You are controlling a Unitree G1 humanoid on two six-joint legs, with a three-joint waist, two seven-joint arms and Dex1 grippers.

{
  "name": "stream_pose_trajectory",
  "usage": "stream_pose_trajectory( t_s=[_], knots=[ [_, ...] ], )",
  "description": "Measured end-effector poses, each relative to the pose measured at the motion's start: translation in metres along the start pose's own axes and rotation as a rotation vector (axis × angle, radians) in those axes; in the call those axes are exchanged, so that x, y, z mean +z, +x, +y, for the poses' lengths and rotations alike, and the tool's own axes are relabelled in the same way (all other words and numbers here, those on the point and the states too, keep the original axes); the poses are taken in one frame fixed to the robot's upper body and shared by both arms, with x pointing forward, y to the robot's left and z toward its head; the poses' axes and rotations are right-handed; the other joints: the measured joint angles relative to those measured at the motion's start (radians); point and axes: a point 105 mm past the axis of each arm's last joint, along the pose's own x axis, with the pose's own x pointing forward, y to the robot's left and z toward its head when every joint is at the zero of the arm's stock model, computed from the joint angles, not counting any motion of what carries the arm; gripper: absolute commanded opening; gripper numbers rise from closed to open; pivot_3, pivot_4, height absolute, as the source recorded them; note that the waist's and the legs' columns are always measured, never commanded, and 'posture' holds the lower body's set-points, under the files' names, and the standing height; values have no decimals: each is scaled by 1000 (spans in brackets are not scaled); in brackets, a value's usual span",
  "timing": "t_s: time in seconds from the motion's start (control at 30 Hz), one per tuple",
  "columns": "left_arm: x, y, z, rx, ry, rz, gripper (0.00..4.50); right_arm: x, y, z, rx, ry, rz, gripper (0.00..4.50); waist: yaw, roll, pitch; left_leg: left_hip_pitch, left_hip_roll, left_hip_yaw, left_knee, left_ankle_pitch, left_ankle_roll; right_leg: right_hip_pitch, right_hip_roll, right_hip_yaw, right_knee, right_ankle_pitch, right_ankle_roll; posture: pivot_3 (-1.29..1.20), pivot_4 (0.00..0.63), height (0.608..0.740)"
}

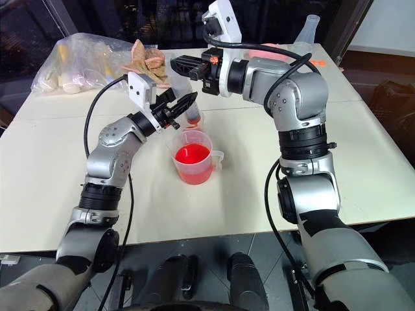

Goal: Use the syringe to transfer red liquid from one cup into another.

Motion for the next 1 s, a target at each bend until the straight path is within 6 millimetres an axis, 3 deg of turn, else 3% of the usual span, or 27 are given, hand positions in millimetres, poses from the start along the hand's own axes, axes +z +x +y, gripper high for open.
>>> stream_pose_trajectory(
  t_s=[0.6,0.7,0.93,1.0],
  knots=[
    [6,-9,-1,5,-28,23,1493,-3,2,0,8,35,-4,37,-1,0,0,0,0,0,0,1,-1,0,0,0,0,0,0,0,150,740],
    [8,-12,-2,0,-30,22,1493,0,-1,2,16,64,-11,849,0,0,0,0,0,0,0,1,-1,0,0,0,0,0,0,0,150,740],
    [25,-17,-7,-14,-32,-31,1493,0,-10,-1,-9,95,9,4370,1,0,0,0,0,0,0,0,-1,0,0,0,0,0,0,0,150,740],
    [28,-17,-9,-19,-31,-40,1493,-2,-13,-2,-16,101,22,4451,1,0,0,0,0,0,0,0,-1,0,0,0,0,0,0,0,150,740]
  ],
)
